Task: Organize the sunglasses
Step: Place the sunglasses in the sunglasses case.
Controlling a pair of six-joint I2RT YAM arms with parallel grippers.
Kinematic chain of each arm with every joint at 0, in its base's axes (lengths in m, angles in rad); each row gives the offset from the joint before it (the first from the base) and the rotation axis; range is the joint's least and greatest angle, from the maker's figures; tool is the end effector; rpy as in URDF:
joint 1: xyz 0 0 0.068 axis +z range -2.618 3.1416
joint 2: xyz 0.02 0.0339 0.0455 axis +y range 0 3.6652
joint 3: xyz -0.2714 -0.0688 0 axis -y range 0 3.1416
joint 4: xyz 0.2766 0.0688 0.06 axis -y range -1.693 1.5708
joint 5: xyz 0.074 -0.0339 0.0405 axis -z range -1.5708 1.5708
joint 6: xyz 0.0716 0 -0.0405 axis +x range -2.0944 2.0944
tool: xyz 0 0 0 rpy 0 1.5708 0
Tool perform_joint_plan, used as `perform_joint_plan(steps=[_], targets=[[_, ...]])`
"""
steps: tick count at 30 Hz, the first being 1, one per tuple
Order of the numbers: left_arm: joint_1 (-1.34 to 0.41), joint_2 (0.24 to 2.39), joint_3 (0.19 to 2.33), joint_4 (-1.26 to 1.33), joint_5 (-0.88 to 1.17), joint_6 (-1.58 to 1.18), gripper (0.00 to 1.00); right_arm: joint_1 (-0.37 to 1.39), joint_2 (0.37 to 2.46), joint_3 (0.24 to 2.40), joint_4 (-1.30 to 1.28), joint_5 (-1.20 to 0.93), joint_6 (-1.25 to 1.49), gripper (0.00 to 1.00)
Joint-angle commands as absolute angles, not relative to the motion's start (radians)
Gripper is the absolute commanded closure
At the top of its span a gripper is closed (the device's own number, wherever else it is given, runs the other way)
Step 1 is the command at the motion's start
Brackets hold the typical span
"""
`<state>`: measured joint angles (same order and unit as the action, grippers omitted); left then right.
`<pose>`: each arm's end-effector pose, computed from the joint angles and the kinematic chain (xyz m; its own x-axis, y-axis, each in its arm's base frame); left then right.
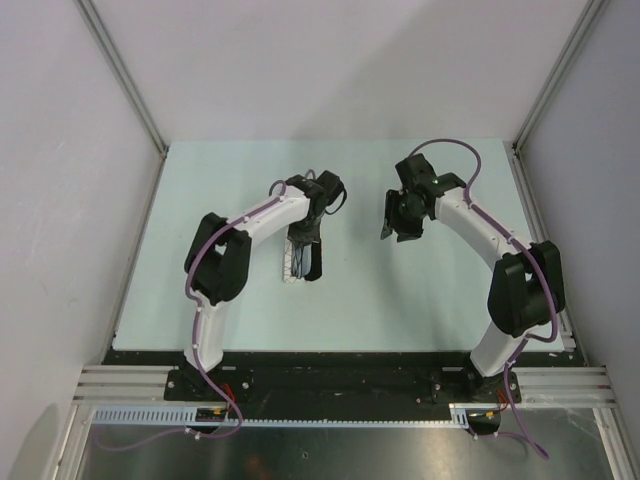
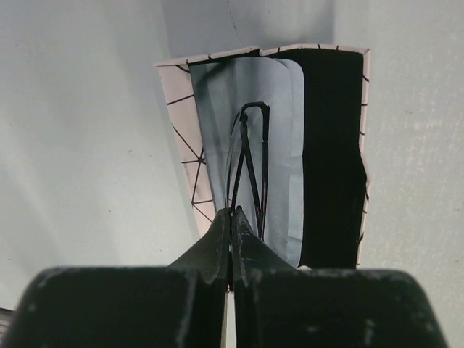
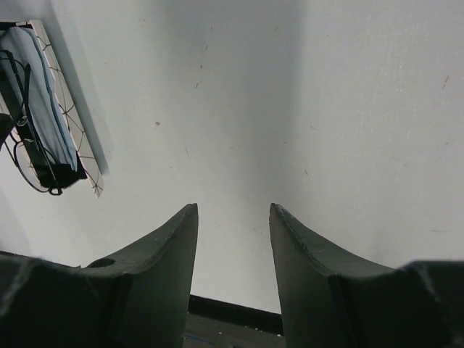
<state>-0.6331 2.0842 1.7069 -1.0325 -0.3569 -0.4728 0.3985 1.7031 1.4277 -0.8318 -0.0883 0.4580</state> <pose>0.3818 -0.2491 0.1645 -0.9404 0.1608 -0.2998 0.0910 0.9680 0.2340 0.3692 0.1623 0.2351 -0.9264 0.0878 -0.3662 -0.0148 0.9632 0.2685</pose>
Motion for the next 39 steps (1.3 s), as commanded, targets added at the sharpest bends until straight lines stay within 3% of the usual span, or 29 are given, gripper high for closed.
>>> perform_joint_plan(steps=[1,12,19,28,35,39], targets=[[-0.640,2.094,1.750,-1.097,-0.397,-0.522,0.99,0.394,1.654,1.428,-0.819,-0.098,0.437,0.51],[-0.640,2.115,1.805,-1.097,-0.448,-0.549,0.98,0.394,1.637,1.425,-0.819,-0.089,0.436,0.52],[-0.640,2.141,1.796,-1.095,-0.434,-0.545,0.91,0.394,1.632,1.420,-0.822,-0.089,0.436,0.52],[-0.641,2.152,1.770,-1.094,-0.413,-0.537,0.91,0.394,1.632,1.420,-0.821,-0.092,0.440,0.52],[-0.641,2.137,1.781,-1.095,-0.396,-0.532,0.80,0.396,1.625,1.419,-0.818,-0.083,0.439,0.50],[-0.641,2.106,1.795,-1.094,-0.387,-0.535,0.74,0.390,1.594,1.420,-0.804,-0.092,0.433,0.42]])
